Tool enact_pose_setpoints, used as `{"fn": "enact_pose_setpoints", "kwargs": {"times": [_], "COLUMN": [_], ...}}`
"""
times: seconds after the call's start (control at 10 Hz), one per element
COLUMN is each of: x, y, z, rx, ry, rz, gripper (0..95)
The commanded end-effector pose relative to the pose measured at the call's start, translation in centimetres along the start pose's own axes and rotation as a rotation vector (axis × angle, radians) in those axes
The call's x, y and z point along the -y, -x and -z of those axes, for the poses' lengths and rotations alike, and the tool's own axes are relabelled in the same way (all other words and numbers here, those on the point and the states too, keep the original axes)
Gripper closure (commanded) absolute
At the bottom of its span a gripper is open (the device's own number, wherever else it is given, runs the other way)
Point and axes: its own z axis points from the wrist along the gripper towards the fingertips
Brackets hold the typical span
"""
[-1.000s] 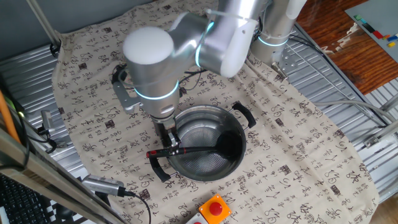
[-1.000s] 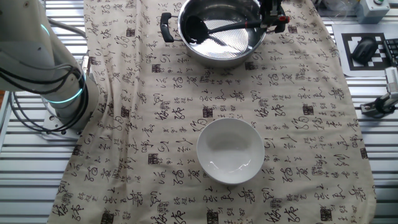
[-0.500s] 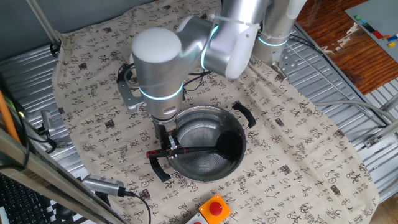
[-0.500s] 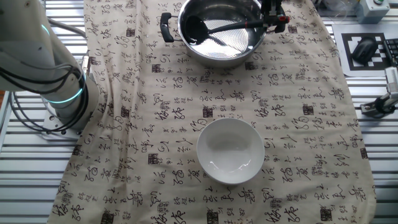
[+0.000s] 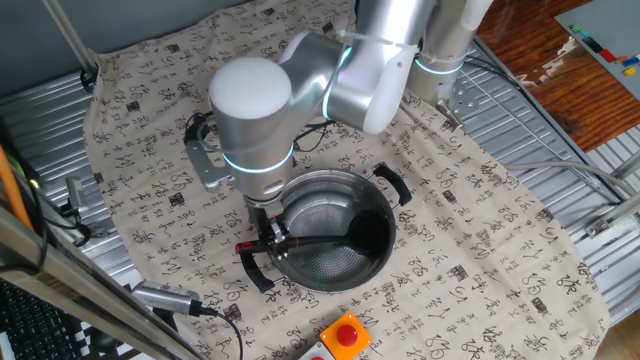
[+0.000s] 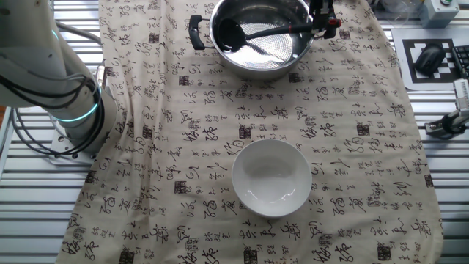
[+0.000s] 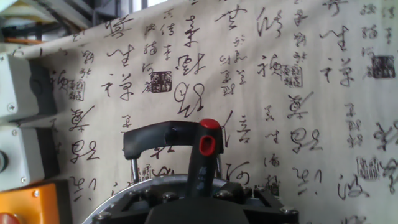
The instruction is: Scoop water with a large spoon from one bowl to another
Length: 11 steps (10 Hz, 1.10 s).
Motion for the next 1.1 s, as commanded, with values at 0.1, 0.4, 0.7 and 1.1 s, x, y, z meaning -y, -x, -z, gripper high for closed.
{"fn": "enact_pose_setpoints", "kwargs": {"times": [0.1,0.4,0.7,1.1], "x": [0.17,0.53,0.78,1.10], "y": [-0.21,-0.23,-0.48,-0.32], "z": [0.14,-0.21,-0.09,-0.80], "rx": [0.015,0.026,0.032,0.033], "ry": [-0.001,-0.011,-0.040,-0.033], "rz": [-0.010,-0.029,-0.047,-0.058], "gripper": [38.0,38.0,38.0,38.0]}}
